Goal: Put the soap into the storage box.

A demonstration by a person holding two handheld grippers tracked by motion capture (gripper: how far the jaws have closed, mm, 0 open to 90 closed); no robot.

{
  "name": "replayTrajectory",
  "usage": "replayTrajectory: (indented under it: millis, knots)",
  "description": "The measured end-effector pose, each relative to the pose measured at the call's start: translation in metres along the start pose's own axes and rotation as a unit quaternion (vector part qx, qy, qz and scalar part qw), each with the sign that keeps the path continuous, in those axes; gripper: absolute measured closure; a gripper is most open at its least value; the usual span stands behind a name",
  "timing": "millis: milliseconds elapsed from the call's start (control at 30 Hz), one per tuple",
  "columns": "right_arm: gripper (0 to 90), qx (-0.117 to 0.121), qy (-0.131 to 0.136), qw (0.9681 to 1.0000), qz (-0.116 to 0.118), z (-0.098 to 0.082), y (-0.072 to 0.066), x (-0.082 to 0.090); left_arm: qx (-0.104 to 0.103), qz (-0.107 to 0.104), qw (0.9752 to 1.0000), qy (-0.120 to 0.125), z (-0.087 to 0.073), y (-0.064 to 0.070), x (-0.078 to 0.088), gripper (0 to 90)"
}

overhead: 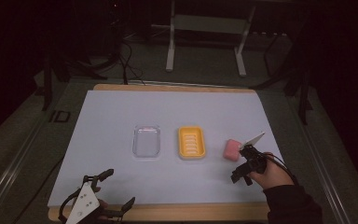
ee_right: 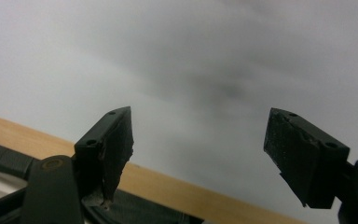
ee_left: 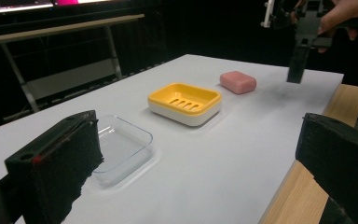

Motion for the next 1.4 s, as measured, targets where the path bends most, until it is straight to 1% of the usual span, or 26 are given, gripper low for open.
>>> replayTrajectory:
  millis: [133, 233, 333, 400, 500, 567, 600, 700, 833, 867, 933, 1000, 1067, 1100, 1133, 1200, 1233, 1333, 1367, 1400]
  knots:
    - [23.4, 0.005, 0.023, 0.9997, -0.005, 0.008, -0.005, 0.006, -0.001, -0.004, 1.0, -0.002, 0.0, -0.001, -0.002, 0.5]
    - [22.8, 0.008, 0.026, 0.9996, -0.008, 0.012, -0.008, 0.008, -0.001, -0.008, 1.0, -0.002, 0.001, -0.001, -0.005, 0.5]
    - [20.8, 0.009, 0.02, 0.9997, -0.006, 0.015, -0.011, 0.008, -0.003, -0.011, 0.9999, -0.004, 0.001, -0.001, -0.006, 0.5]
    - [18.8, 0.007, 0.016, 0.9998, -0.003, 0.02, -0.013, 0.008, -0.007, -0.013, 0.9999, -0.007, 0.001, 0.0, -0.008, 0.5]
    - [18.2, 0.0, 0.02, 0.9998, -0.009, 0.028, -0.012, 0.009, -0.006, -0.013, 0.9999, -0.005, 0.002, 0.0, -0.009, 0.5]
    - [18.1, 0.003, 0.029, 0.9993, -0.024, 0.036, -0.01, 0.011, -0.006, -0.013, 0.9999, -0.005, 0.001, -0.001, -0.009, 0.5]
    - [18.0, -0.003, 0.027, 0.9993, -0.027, 0.04, -0.01, 0.012, -0.007, -0.013, 0.9999, -0.007, 0.001, -0.001, -0.01, 0.5]
    - [15.0, -0.016, 0.039, 0.9988, -0.025, 0.052, -0.012, 0.014, -0.01, -0.014, 0.9998, -0.01, 0.001, 0.0, -0.01, 0.5]
    - [12.7, -0.043, 0.05, 0.9976, -0.023, 0.066, -0.011, 0.013, -0.011, -0.014, 0.9997, -0.014, 0.0, 0.001, -0.011, 0.5]
    - [12.7, -0.05, 0.056, 0.9969, -0.024, 0.069, -0.009, 0.013, -0.012, -0.015, 0.9997, -0.014, 0.0, 0.001, -0.011, 0.5]
    - [11.5, -0.066, 0.065, 0.9951, -0.034, 0.074, -0.005, 0.013, -0.012, -0.016, 0.9997, -0.015, 0.0, 0.001, -0.011, 0.5]
    - [10.5, -0.076, 0.076, 0.9935, -0.039, 0.08, -0.001, 0.014, -0.013, -0.016, 0.9996, -0.017, 0.0, 0.001, -0.012, 0.5]
    - [10.4, -0.087, 0.091, 0.9908, -0.049, 0.085, 0.002, 0.015, -0.013, -0.017, 0.9996, -0.018, -0.001, 0.001, -0.012, 0.5]
    - [10.1, -0.088, 0.089, 0.9907, -0.052, 0.087, 0.003, 0.015, -0.013, -0.017, 0.9996, -0.018, -0.001, 0.001, -0.012, 0.5]
    - [10.1, -0.087, 0.09, 0.9902, -0.062, 0.089, 0.005, 0.014, -0.013, -0.017, 0.9996, -0.019, -0.001, 0.001, -0.012, 0.5]
    - [10.1, -0.105, 0.088, 0.9886, -0.063, 0.093, 0.006, 0.012, -0.014, -0.017, 0.9996, -0.019, -0.001, 0.001, -0.012, 0.5]
    - [10.1, -0.118, 0.084, 0.9877, -0.06, 0.095, 0.007, 0.01, -0.015, -0.017, 0.9995, -0.021, -0.001, 0.001, -0.013, 0.5]
    - [10.5, -0.135, 0.075, 0.9868, -0.051, 0.098, 0.009, 0.006, -0.016, -0.018, 0.9995, -0.022, -0.001, 0.001, -0.013, 0.5]
    - [13.4, -0.145, 0.07, 0.9856, -0.053, 0.099, 0.009, 0.004, -0.016, -0.018, 0.9994, -0.023, -0.001, 0.001, -0.013, 0.5]
    - [13.8, -0.152, 0.067, 0.9844, -0.059, 0.1, 0.011, 0.002, -0.016, -0.018, 0.9994, -0.023, -0.001, 0.001, -0.013, 0.6]
Point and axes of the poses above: each handheld gripper's, and its own axes: x roughly backward along the jaws, z roughly out of its top, y roughly to its right, the point moved 4 cm from there along -x, roughly forward along the jaws, and after that the axes turned 10 degrees about -z, right-handed, at the moved point
